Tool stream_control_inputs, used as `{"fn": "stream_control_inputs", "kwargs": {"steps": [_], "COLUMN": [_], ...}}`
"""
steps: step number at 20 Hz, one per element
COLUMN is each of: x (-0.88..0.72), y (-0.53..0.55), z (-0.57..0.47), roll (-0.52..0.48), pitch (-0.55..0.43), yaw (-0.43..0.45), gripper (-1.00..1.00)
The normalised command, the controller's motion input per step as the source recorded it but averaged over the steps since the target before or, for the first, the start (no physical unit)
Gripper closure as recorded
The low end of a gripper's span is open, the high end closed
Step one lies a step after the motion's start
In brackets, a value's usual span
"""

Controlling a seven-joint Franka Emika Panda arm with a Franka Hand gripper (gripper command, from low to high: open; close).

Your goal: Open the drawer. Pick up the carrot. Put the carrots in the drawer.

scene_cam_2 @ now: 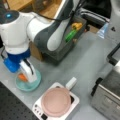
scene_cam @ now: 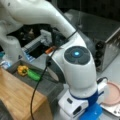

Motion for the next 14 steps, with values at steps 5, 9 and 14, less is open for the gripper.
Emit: {"fn": "stream_control_inputs", "kwargs": {"steps": [5, 9, 14], "x": [0.10, 0.06, 0.05], "y": [-0.13, -0.18, -0.16], "z": [-0.06, -0.11, -0.12], "roll": [0.036, 0.065, 0.100], "pitch": [-0.004, -0.033, -0.048], "yaw": [-0.074, -0.045, -0.032], "gripper": [-1.00, -1.00, -1.00]}}
